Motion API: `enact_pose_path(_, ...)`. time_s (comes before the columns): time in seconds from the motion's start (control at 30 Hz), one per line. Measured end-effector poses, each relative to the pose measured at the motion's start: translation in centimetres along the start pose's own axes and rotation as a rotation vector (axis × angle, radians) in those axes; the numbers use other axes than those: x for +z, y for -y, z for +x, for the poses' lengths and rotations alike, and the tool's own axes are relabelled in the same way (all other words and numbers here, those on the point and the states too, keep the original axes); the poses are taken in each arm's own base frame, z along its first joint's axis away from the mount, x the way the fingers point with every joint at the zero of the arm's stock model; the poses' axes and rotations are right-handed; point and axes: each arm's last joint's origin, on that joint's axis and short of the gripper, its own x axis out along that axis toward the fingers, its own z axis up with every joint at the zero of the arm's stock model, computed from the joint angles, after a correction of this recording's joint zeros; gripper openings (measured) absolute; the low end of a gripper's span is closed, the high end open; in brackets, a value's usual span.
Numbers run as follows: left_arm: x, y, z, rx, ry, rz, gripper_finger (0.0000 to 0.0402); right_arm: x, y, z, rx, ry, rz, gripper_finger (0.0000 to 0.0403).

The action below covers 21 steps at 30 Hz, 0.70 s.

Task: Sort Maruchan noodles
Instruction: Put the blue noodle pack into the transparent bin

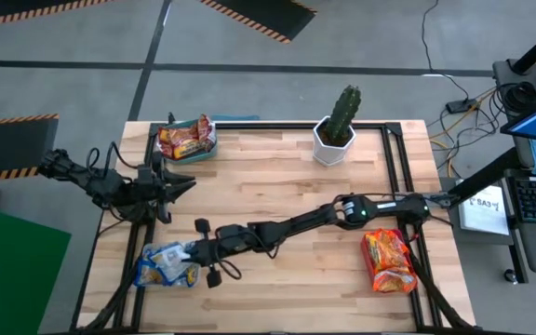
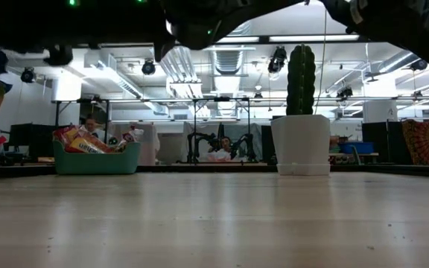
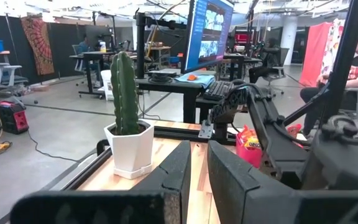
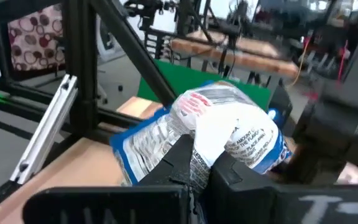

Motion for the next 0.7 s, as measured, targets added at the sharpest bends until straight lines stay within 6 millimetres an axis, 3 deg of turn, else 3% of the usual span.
enact_pose_path(0.17, -0.04, 0.05, 0.06, 0.0, -0.003, -0.006, 0.0038, -0.27, 0.2, 0.09, -0.019, -0.004, 0.031, 0.0026)
enact_pose_path(0.53, -0.41, 0.26, 0.32, 0.001, -0.034, -0.022, 0.0038, -0.29, 0.19, 0.11, -0.03, -0.019, 0.047, 0.0133)
enact_pose_path(0.7, -0.54, 0.43, 0.54, 0.002, -0.045, -0.032, 0.0038, -0.33, 0.18, 0.1, -0.029, -0.026, 0.046, 0.0161)
